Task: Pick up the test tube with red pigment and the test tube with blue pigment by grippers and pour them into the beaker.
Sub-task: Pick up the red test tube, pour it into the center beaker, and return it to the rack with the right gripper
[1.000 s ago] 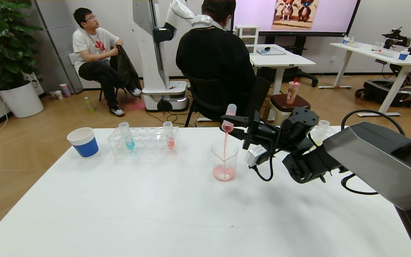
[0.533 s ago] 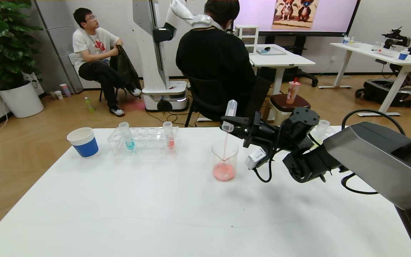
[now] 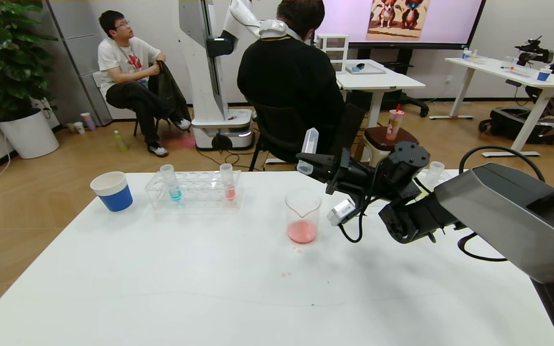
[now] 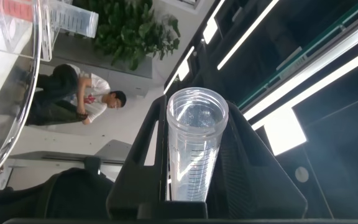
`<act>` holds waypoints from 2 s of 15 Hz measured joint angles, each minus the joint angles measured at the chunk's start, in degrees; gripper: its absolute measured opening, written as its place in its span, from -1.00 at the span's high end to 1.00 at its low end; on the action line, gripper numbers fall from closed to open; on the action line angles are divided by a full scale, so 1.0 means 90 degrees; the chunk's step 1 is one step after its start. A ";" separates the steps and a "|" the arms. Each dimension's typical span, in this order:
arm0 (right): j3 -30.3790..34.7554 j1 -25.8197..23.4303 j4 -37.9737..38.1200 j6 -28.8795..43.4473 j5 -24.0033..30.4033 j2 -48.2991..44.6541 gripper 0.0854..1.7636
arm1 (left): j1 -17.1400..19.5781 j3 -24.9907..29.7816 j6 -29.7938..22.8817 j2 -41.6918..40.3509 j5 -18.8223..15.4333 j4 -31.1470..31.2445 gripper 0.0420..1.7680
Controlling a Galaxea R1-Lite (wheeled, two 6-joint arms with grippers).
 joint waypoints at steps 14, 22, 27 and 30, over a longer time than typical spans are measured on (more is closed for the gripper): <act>-0.0356 -0.0043 0.0015 0.2362 -0.0687 -0.0183 0.48 | 0.0000 0.0000 0.0003 0.0000 0.0000 0.0000 -0.98; 0.0596 0.0588 -0.0607 0.7783 -0.5185 -0.0937 0.48 | 0.0000 0.0000 0.0003 0.0000 0.0003 0.0000 -0.98; 0.2125 0.0806 0.0303 0.9330 -0.6395 -0.1826 0.48 | 0.0000 0.0000 0.0003 0.0000 0.0003 0.0000 -0.98; 0.3050 0.0824 0.1161 1.0187 -0.6498 -0.2553 0.48 | 0.0000 0.0000 0.0003 0.0000 0.0000 0.0000 -0.98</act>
